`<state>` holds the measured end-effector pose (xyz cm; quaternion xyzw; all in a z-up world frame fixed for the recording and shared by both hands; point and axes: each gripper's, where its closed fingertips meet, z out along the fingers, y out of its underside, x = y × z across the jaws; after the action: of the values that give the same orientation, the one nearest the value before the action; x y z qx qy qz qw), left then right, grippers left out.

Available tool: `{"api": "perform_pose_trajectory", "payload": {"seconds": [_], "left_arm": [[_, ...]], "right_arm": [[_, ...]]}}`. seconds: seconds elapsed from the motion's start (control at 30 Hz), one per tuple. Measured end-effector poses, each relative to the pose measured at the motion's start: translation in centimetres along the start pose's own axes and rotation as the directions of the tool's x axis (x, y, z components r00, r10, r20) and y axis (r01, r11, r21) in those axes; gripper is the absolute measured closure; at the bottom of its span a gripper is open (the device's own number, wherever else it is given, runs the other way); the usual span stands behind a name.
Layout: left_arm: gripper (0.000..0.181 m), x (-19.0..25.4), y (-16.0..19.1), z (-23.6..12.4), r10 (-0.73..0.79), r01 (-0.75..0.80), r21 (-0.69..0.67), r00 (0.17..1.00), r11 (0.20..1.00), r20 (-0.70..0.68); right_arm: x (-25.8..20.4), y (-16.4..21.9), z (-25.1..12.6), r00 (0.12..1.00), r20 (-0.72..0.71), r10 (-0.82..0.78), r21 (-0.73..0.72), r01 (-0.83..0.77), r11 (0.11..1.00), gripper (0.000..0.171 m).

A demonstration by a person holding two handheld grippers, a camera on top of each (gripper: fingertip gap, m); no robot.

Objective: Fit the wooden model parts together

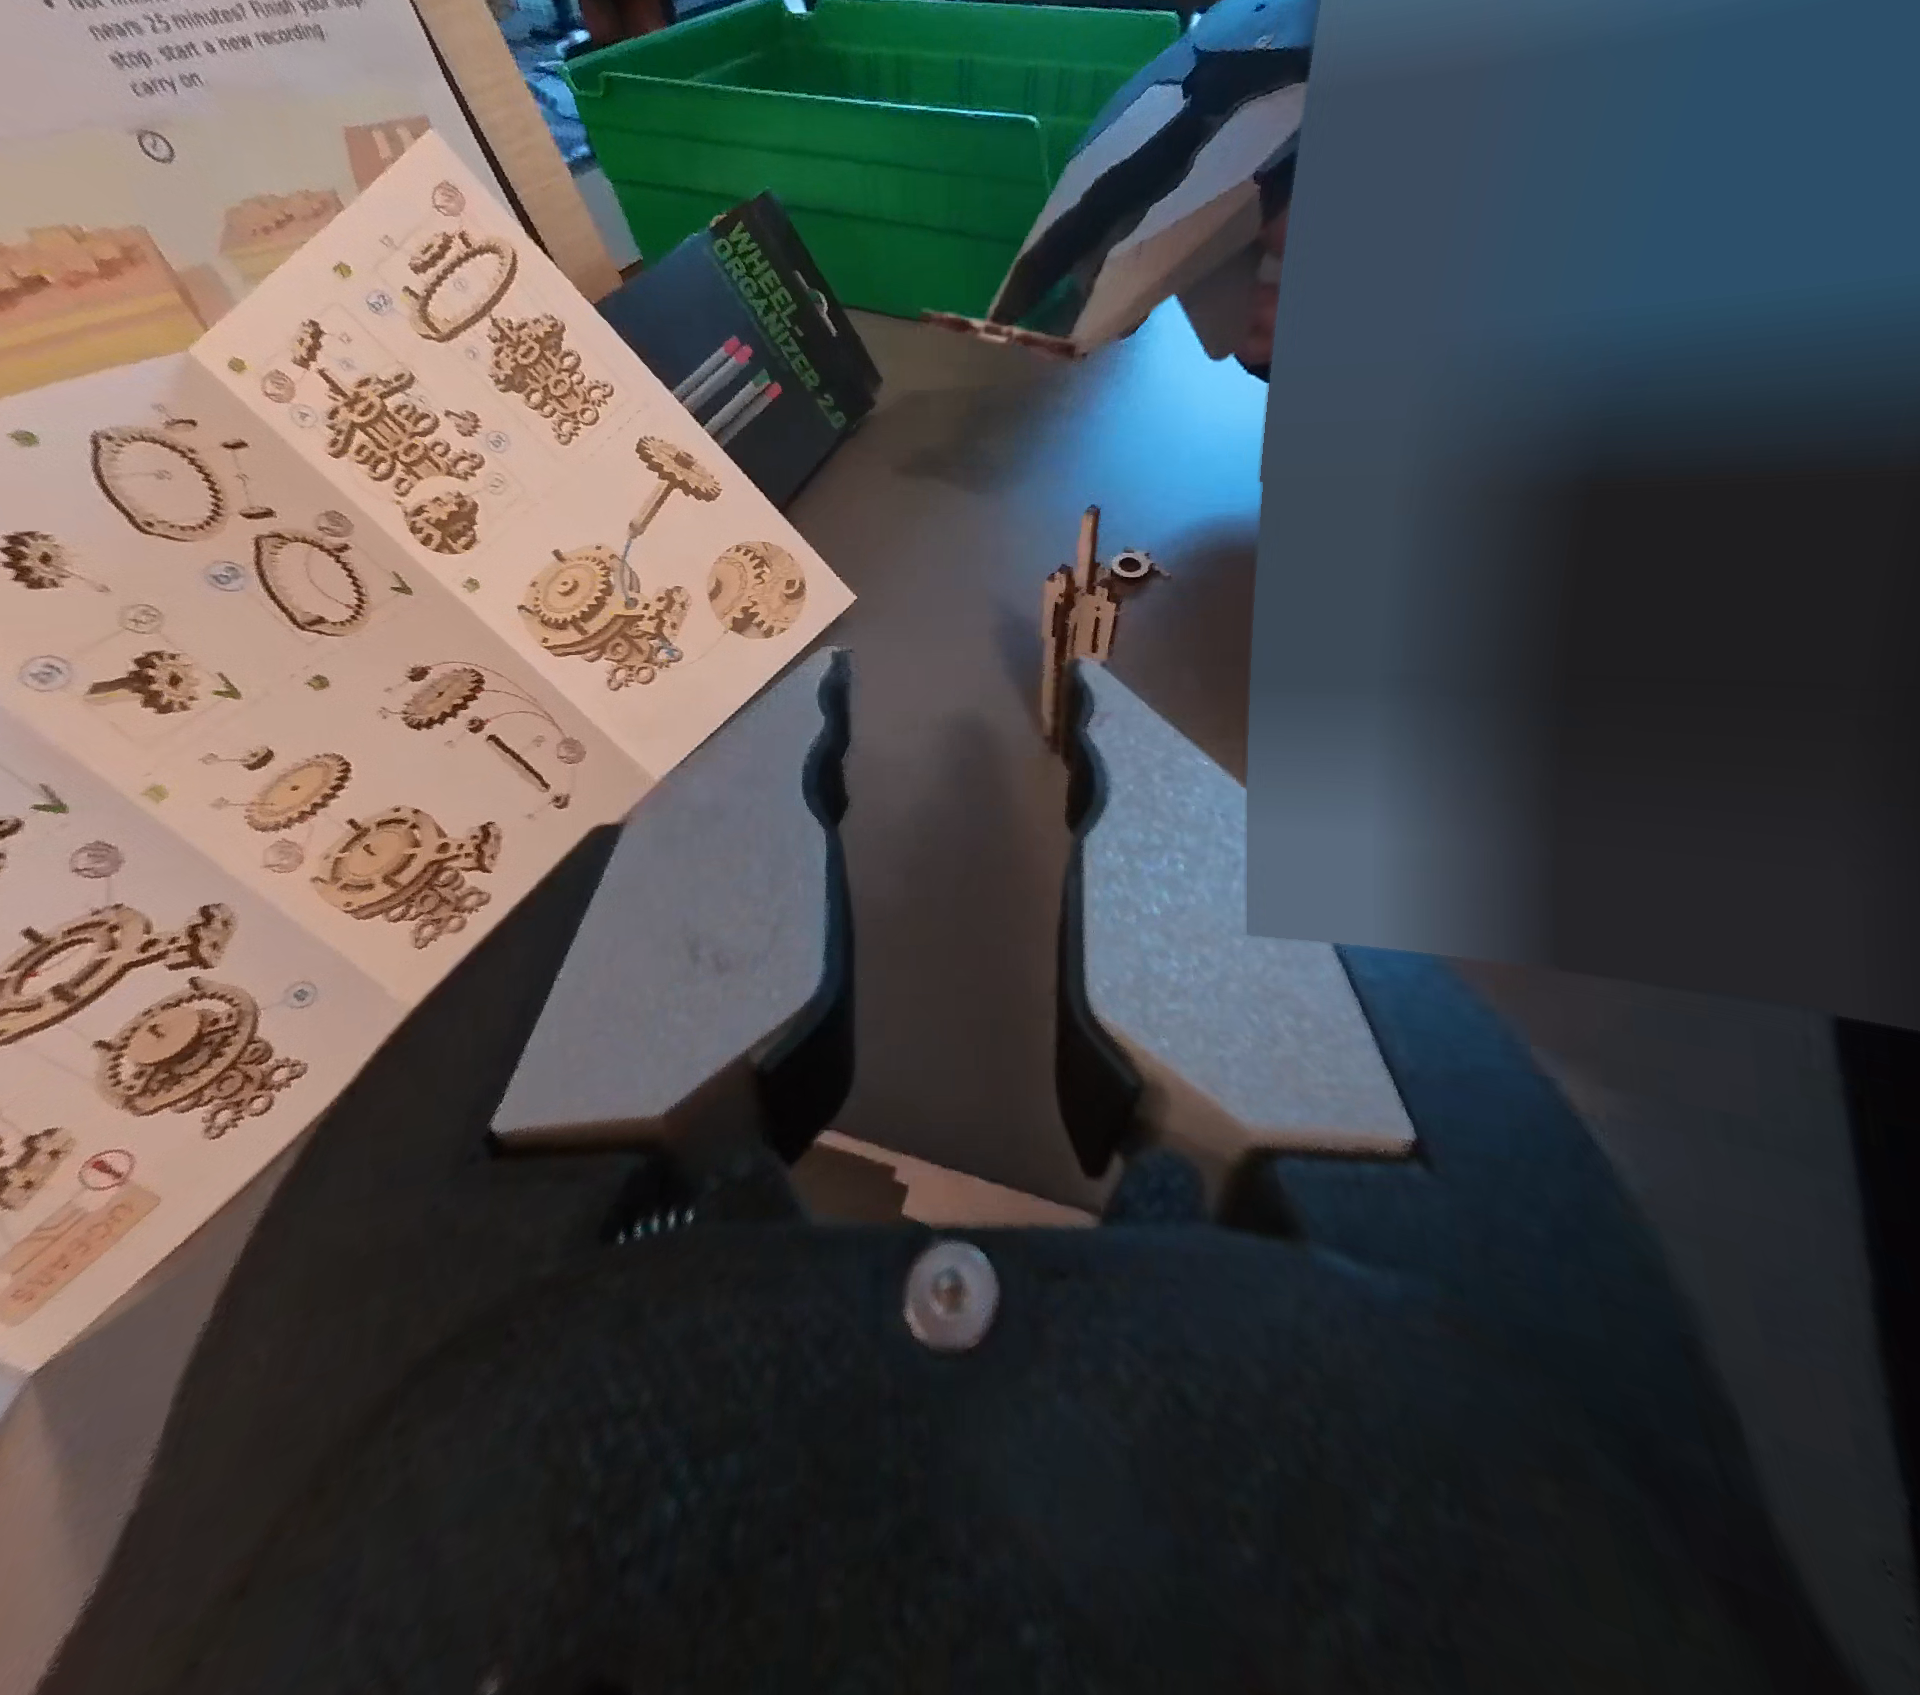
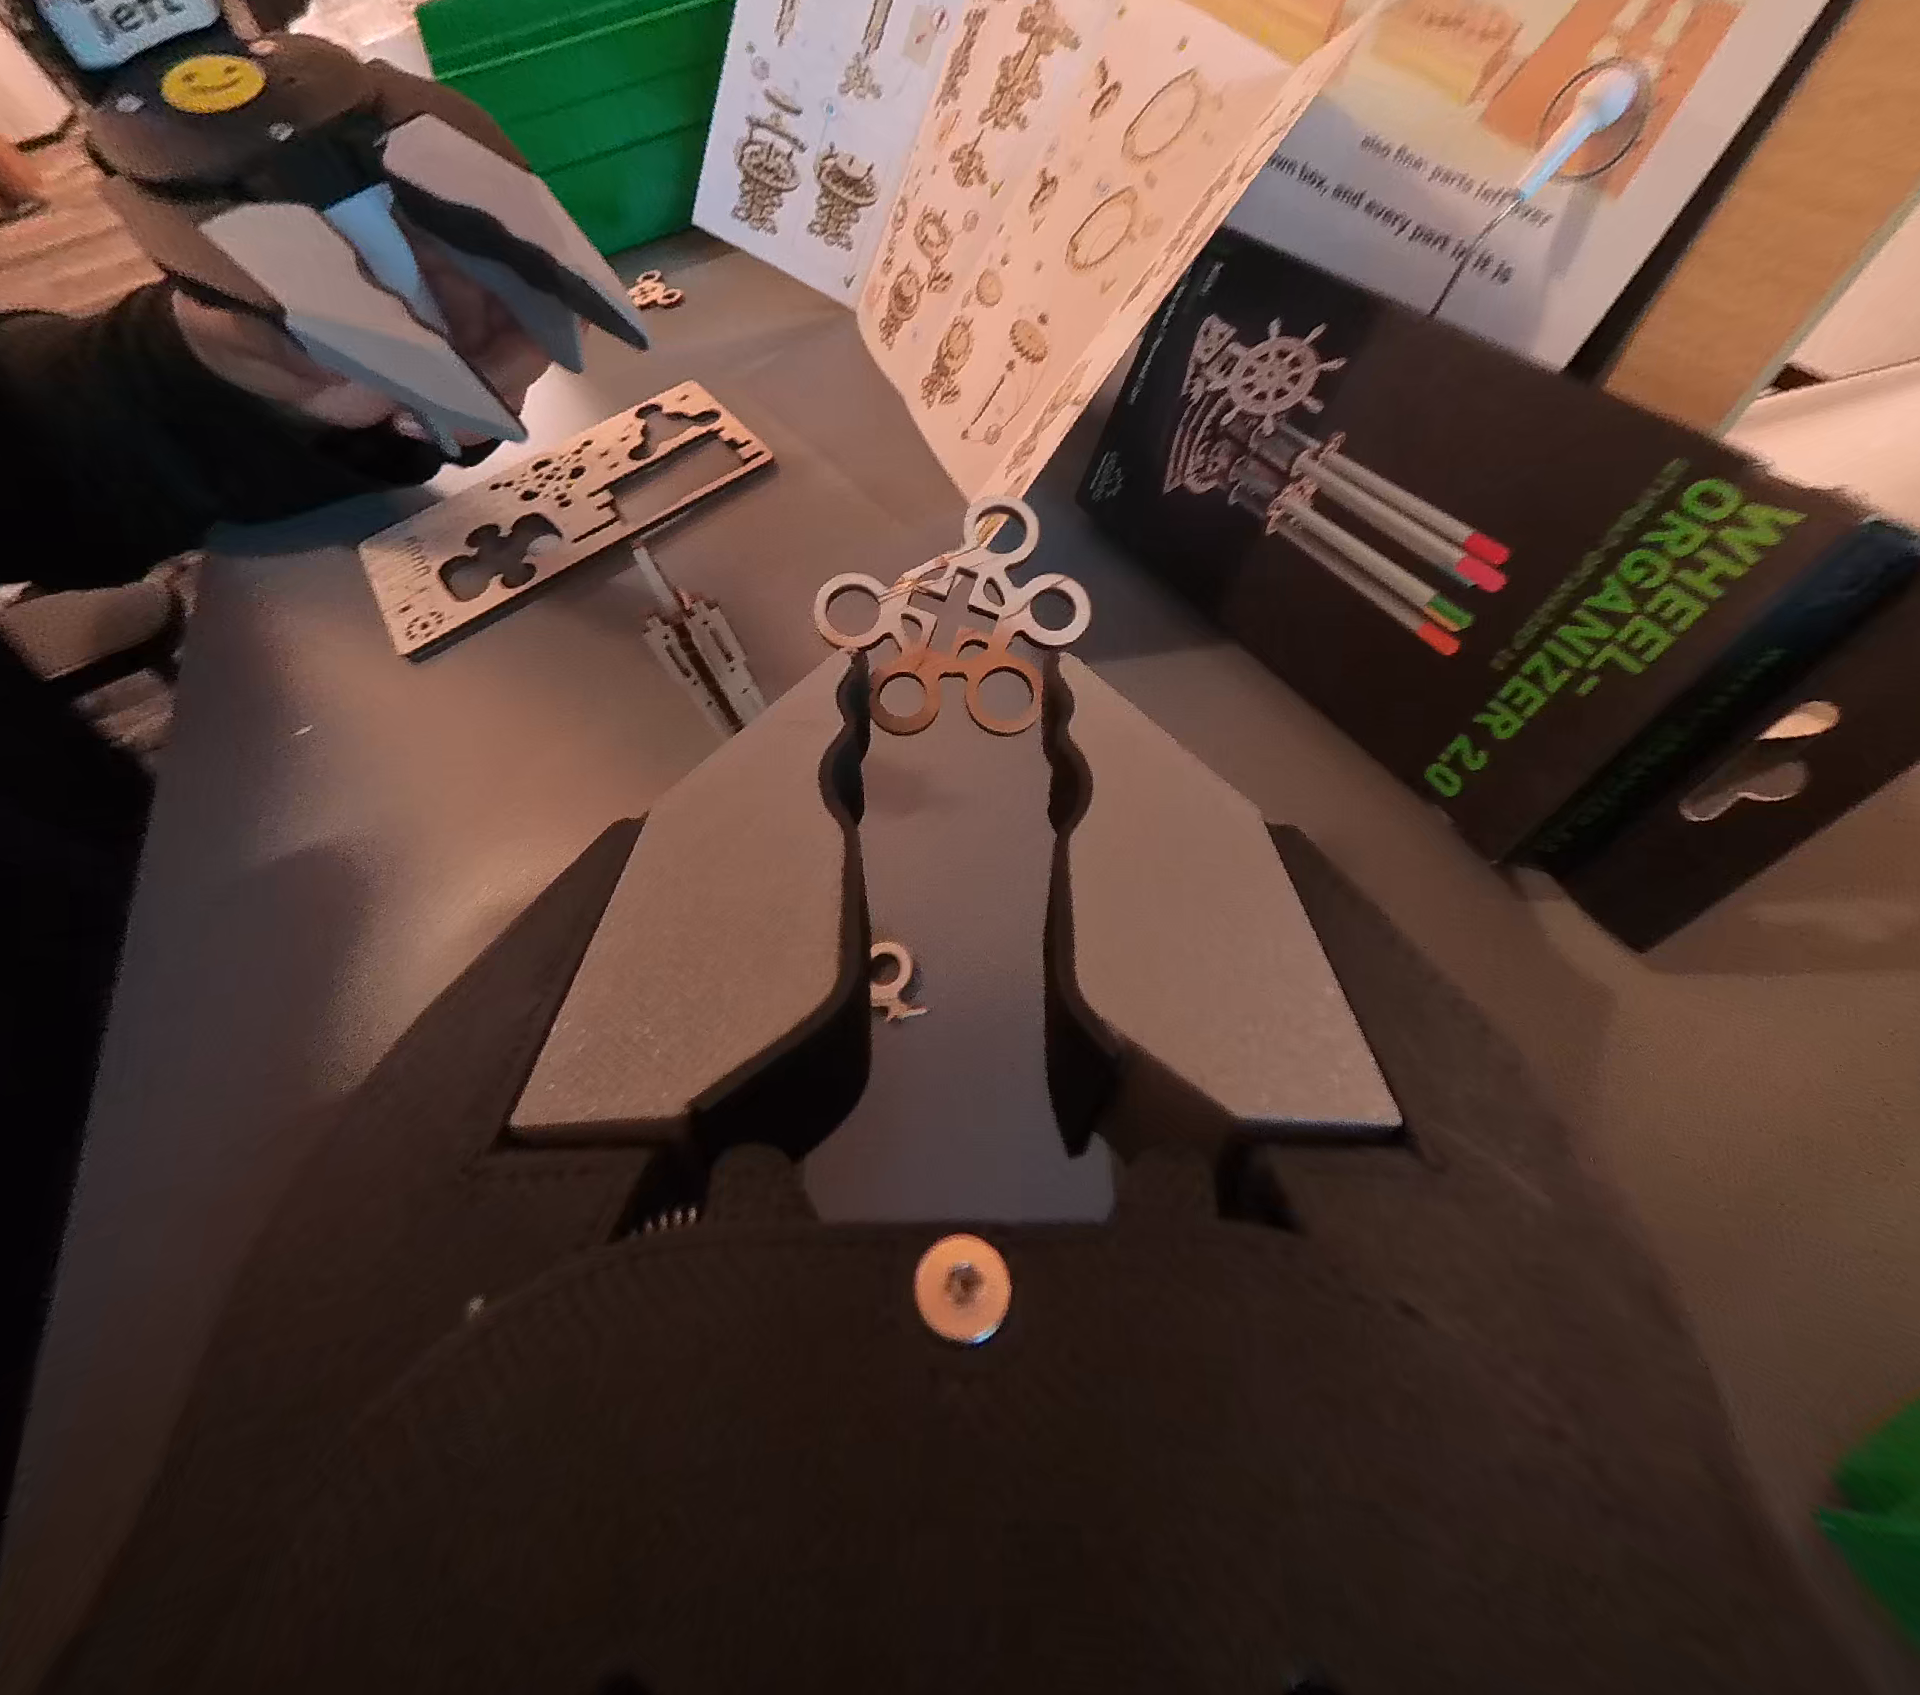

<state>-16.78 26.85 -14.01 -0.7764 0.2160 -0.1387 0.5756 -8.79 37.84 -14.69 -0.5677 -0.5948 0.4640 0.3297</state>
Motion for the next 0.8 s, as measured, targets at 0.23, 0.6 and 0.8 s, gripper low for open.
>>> {"api": "perform_pose_trajectory", "payload": {"seconds": [0.23,0.6,0.8], "left_arm": [[0.143,-1.0,0.2,-0.1,-0.006,0.006,-0.002,0.999,1.0,0.05],[0.142,-2.0,2.5,0.7,-0.026,0.032,-0.089,0.997,0.996,0.069],[0.142,-1.4,2.6,0.9,-0.001,0.008,-0.105,0.998,0.994,0.06]], "right_arm": [[0.4,-0.6,-0.3,0.999,-0.021,0.026,0.037,-0.025,0.999,0.141],[0.0,-1.1,-0.6,0.999,-0.022,0.024,0.061,-0.023,0.998,0.141],[0.0,-0.6,-0.2,0.999,-0.005,0.036,0.042,-0.036,0.998,0.141]]}}
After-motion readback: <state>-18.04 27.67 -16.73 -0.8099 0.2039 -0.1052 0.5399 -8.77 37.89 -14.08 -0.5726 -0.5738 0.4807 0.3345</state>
